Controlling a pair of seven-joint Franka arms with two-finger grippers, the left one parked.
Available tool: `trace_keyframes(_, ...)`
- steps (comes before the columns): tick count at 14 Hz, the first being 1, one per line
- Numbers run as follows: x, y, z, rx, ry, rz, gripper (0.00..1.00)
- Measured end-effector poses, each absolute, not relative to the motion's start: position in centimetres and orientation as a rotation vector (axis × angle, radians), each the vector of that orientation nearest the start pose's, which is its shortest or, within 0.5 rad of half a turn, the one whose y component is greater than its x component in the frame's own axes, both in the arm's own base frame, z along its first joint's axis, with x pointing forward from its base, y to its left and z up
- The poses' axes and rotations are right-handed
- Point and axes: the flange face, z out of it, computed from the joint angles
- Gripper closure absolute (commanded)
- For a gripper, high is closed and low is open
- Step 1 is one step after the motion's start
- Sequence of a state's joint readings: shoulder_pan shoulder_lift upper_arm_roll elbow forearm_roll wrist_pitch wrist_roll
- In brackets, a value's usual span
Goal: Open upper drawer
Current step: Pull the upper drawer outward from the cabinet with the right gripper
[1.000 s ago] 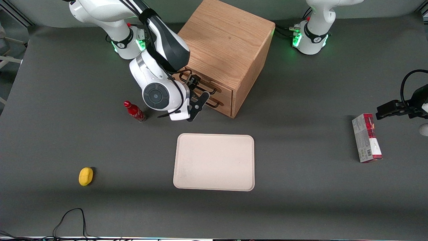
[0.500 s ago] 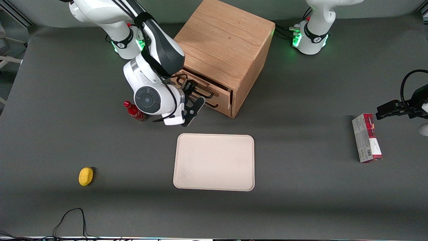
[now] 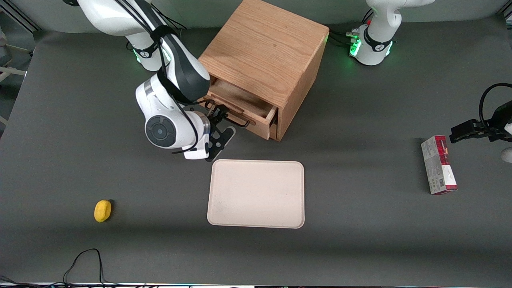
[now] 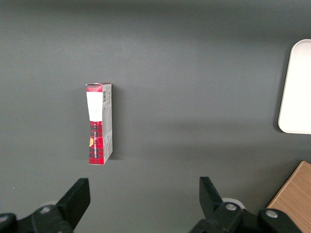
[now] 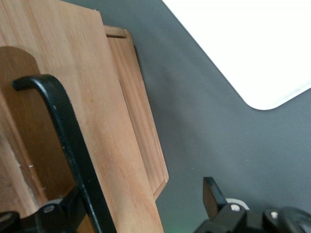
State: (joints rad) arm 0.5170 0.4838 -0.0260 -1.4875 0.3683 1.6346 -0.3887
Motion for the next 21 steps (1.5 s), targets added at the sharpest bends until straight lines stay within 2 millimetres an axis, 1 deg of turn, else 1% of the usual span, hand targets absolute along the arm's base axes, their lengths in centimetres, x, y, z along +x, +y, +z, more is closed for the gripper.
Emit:
trace_keyframes(11,60.5,32.0,37.5,-2.562,-1.050,0.401,0.00)
trace_keyframes(16,62.2,30.0,37.5,-2.561,-1.041,0.369,0.00)
trace_keyframes(21,64.1,28.1,38.2,-2.571,-1.019,0.320,0.00)
